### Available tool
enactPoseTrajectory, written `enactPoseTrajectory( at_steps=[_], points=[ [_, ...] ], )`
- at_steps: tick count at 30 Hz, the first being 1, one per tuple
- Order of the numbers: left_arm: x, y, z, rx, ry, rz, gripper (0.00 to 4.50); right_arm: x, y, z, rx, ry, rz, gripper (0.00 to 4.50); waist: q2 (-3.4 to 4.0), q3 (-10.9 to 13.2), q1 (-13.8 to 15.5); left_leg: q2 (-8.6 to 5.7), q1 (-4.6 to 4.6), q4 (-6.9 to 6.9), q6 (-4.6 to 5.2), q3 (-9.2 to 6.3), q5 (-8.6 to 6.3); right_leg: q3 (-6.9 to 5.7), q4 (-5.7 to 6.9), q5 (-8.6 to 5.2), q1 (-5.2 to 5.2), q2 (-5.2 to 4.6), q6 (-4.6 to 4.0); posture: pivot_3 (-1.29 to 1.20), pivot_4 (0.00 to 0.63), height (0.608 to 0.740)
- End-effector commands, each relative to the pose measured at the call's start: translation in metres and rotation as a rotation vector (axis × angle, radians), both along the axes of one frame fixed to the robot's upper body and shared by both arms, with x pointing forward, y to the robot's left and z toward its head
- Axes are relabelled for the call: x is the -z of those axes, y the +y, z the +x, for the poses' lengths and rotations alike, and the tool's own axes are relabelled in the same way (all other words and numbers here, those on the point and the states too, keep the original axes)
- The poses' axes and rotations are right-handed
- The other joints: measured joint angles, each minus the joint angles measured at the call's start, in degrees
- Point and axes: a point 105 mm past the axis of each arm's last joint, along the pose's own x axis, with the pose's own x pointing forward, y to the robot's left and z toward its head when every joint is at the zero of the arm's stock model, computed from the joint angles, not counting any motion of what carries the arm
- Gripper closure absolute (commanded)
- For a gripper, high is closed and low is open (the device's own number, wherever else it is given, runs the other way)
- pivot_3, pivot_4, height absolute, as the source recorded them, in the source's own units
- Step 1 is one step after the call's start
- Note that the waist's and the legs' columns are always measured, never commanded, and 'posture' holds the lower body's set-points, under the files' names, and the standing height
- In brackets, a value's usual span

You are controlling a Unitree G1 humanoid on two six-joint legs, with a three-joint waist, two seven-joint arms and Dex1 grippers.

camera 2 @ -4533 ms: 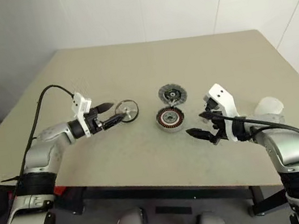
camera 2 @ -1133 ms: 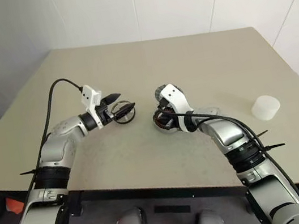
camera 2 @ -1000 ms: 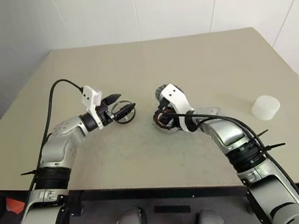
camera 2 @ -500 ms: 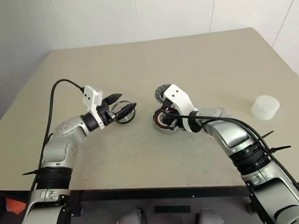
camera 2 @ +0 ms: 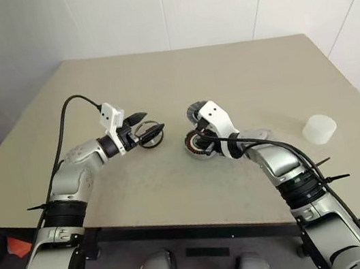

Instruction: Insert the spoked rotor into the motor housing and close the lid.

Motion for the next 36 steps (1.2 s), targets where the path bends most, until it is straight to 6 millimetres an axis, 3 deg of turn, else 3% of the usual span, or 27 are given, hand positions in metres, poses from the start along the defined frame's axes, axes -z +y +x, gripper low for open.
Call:
enactPoseTrajectory(
  at_steps=[1,11,21,24,28,31,34,36],
  points=[
    [-0.012,-0.003,0.001,0.007,-0.056,0.001,0.0,0.001,-0.012,0.006,0.047,-0.017,-0.033,3.22,0.0,0.0,0.01,0.0,0.03,0.0,0.0,0.0,0.0,0.0,0.0,0.0,0.04,-0.01,0.0,0.0,0.0,0.74],
    [-0.01,-0.005,0.0,0.015,-0.052,0.002,0.0,-0.012,-0.008,0.003,0.023,-0.075,-0.034,0.03,0.0,0.0,0.07,-0.03,0.06,-0.01,0.0,-0.01,0.0,0.01,0.0,0.01,0.09,-0.03,0.0,0.0,0.0,0.74],
    [-0.009,-0.006,0.0,0.015,-0.054,0.006,0.0,-0.021,0.0,-0.001,-0.003,-0.081,0.007,0.03,0.0,0.0,-0.01,-0.01,-0.15,-0.02,-0.03,-0.01,0.02,-0.01,-0.11,0.01,-0.09,0.0,0.0,0.0,0.0,0.74],
    [-0.009,-0.006,0.0,0.012,-0.055,0.008,0.0,-0.022,0.003,-0.001,-0.011,-0.085,0.004,0.67,0.0,0.0,-0.01,0.0,-0.14,-0.01,-0.02,-0.01,0.01,-0.01,-0.1,0.01,-0.09,0.0,0.0,0.0,0.0,0.74],
    [-0.008,-0.005,0.0,0.008,-0.055,0.01,0.0,-0.025,0.006,-0.003,-0.025,-0.096,0.005,2.0,0.0,0.0,-0.01,0.0,-0.13,-0.02,-0.01,-0.01,0.01,0.0,-0.1,0.01,-0.09,0.01,0.0,0.0,0.0,0.74],
    [-0.008,-0.005,0.0,0.007,-0.055,0.013,0.0,-0.027,0.008,-0.002,-0.028,-0.097,0.012,2.0,0.0,0.0,-0.01,0.0,-0.14,-0.02,-0.03,-0.01,0.02,-0.01,-0.1,0.01,-0.09,0.01,0.0,0.0,0.0,0.74],
    [-0.008,-0.005,0.0,0.005,-0.056,0.013,0.0,-0.026,0.01,-0.003,-0.037,-0.089,0.023,2.56,0.0,0.0,-0.01,0.0,-0.14,-0.02,-0.03,-0.01,0.02,-0.01,-0.1,0.01,-0.1,0.01,0.0,0.0,0.0,0.74],
    [-0.007,-0.005,0.0,0.004,-0.057,0.014,0.0,-0.026,0.013,-0.003,-0.041,-0.088,0.026,3.24,0.0,0.0,-0.01,0.0,-0.14,-0.02,-0.02,-0.01,0.01,-0.01,-0.1,0.01,-0.09,0.01,0.0,0.0,0.0,0.74]
  ],
)
